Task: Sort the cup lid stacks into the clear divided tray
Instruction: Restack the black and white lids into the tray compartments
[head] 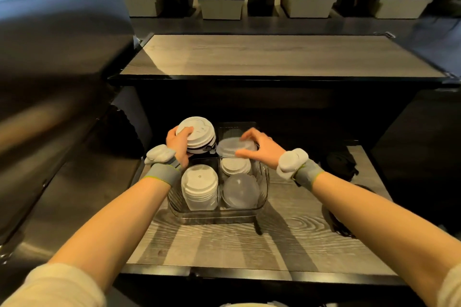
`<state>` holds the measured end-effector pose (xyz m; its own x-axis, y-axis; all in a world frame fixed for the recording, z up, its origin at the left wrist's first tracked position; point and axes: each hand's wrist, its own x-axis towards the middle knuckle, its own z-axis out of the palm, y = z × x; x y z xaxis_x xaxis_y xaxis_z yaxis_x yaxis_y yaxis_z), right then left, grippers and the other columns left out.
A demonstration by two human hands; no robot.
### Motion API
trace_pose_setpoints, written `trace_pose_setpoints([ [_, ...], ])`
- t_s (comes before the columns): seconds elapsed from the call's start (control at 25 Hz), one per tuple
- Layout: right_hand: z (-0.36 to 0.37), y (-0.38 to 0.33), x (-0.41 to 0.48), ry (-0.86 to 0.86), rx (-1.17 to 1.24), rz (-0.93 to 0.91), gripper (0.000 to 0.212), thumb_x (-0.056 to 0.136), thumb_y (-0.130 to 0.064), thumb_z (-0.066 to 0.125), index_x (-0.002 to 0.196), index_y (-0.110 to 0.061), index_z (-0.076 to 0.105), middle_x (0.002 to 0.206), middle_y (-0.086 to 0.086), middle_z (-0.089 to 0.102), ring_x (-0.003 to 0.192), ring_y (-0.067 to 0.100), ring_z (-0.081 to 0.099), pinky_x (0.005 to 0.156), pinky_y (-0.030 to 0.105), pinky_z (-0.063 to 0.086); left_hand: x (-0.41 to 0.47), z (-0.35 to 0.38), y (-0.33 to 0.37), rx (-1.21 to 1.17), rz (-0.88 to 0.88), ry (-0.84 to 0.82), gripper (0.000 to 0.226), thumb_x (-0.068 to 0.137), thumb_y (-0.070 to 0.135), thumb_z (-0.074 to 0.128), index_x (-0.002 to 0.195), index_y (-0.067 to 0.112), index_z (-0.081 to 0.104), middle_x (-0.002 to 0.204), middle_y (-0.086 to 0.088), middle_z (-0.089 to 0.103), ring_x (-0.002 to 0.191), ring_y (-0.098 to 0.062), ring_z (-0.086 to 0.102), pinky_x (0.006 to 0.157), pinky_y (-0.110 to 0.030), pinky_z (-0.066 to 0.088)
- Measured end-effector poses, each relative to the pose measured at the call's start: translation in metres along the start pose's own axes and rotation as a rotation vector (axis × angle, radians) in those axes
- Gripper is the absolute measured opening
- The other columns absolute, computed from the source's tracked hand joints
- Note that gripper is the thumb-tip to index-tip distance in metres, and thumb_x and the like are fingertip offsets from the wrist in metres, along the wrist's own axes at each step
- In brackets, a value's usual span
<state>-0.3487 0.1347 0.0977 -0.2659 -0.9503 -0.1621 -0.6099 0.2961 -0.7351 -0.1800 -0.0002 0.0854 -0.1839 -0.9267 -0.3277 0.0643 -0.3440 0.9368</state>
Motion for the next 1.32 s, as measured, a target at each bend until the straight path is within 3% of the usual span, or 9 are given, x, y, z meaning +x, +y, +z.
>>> trace_pose_setpoints([
  [0.08,0.003,0.012,-0.015,-0.115,-0.238,0.016,0.051,0.076,-0.049,0.068,0.115,-0.021,0.049,0.108,0.005,0.045,0.112,0.028,0.042,0.092,0.034,0.038,-0.004,0.005,-0.003,0.022,0.008,-0.001,0.048,0.094,0.015,0.05,0.14,0.008,0.04,0.139,-0.018,0.05,0.123,-0.036,0.051,0.087,-0.039,0.044],
  [0.24,0.019,0.027,-0.022,-0.254,-0.841,-0.209,0.062,0.074,-0.063,0.061,0.115,-0.017,0.05,0.118,0.009,0.058,0.115,0.025,0.038,0.096,0.037,0.026,-0.018,0.019,-0.004,0.032,0.002,-0.028,0.047,0.094,0.016,0.05,0.14,0.008,0.041,0.137,-0.018,0.052,0.121,-0.034,0.052,0.087,-0.038,0.045],
  [0.4,0.02,0.031,-0.017,-0.262,-1.026,-0.265,0.065,0.077,-0.065,0.055,0.121,-0.019,0.056,0.121,0.008,0.059,0.121,0.026,0.037,0.104,0.042,0.022,-0.02,0.022,-0.003,0.06,0.013,-0.06,0.047,0.094,0.016,0.051,0.139,0.007,0.042,0.134,-0.018,0.054,0.107,-0.028,0.054,0.083,-0.036,0.043],
  [0.56,0.006,0.0,-0.006,0.128,-0.697,-0.254,0.041,0.088,-0.051,0.05,0.099,-0.013,0.062,0.107,0.005,0.06,0.109,0.025,0.048,0.095,0.036,0.026,-0.02,0.02,-0.006,0.124,0.018,-0.101,0.047,0.093,0.016,0.053,0.138,0.007,0.043,0.135,-0.019,0.054,0.107,-0.029,0.055,0.077,-0.036,0.046],
  [0.64,0.003,-0.02,0.004,0.266,-0.466,-0.263,0.039,0.086,-0.046,0.057,0.107,-0.012,0.057,0.112,0.006,0.058,0.109,0.025,0.049,0.094,0.035,0.029,-0.024,0.02,-0.004,0.141,0.013,-0.105,0.046,0.092,0.015,0.054,0.137,0.009,0.043,0.134,-0.018,0.055,0.105,-0.027,0.055,0.073,-0.034,0.049],
  [0.76,0.011,-0.05,0.018,0.114,-0.255,-0.282,0.076,0.078,-0.046,0.068,0.14,-0.016,0.036,0.141,0.009,0.042,0.13,0.024,0.036,0.107,0.036,0.031,-0.031,0.021,0.001,0.15,0.041,-0.138,0.046,0.093,0.014,0.053,0.137,0.01,0.041,0.131,-0.018,0.055,0.101,-0.027,0.055,0.068,-0.031,0.049],
  [0.84,0.019,-0.063,0.026,0.054,-0.216,-0.256,0.089,0.077,-0.045,0.07,0.147,-0.014,0.026,0.146,0.011,0.037,0.136,0.026,0.03,0.111,0.035,0.029,-0.032,0.019,0.005,0.105,0.031,-0.159,0.047,0.093,0.013,0.051,0.139,0.011,0.041,0.13,-0.019,0.055,0.102,-0.028,0.055,0.068,-0.03,0.05],
  [1.12,0.03,-0.081,0.041,0.132,0.12,-0.087,0.074,0.091,-0.04,0.054,0.149,-0.008,0.02,0.152,0.014,0.031,0.141,0.028,0.03,0.113,0.034,0.026,-0.021,0.0,0.012,-0.176,-0.15,-0.314,0.063,0.094,0.056,0.033,0.144,0.017,0.04,0.139,-0.013,0.052,0.126,-0.03,0.052,0.093,-0.044,0.049],
  [1.32,0.033,-0.086,0.047,0.077,0.284,-0.027,0.066,0.097,-0.041,0.04,0.15,-0.008,0.017,0.158,0.012,0.021,0.145,0.027,0.023,0.117,0.035,0.018,-0.017,-0.002,0.009,-0.027,-0.024,-0.198,0.047,0.095,0.016,0.05,0.141,0.015,0.042,0.131,-0.015,0.057,0.123,-0.032,0.054,0.079,-0.038,0.053],
])
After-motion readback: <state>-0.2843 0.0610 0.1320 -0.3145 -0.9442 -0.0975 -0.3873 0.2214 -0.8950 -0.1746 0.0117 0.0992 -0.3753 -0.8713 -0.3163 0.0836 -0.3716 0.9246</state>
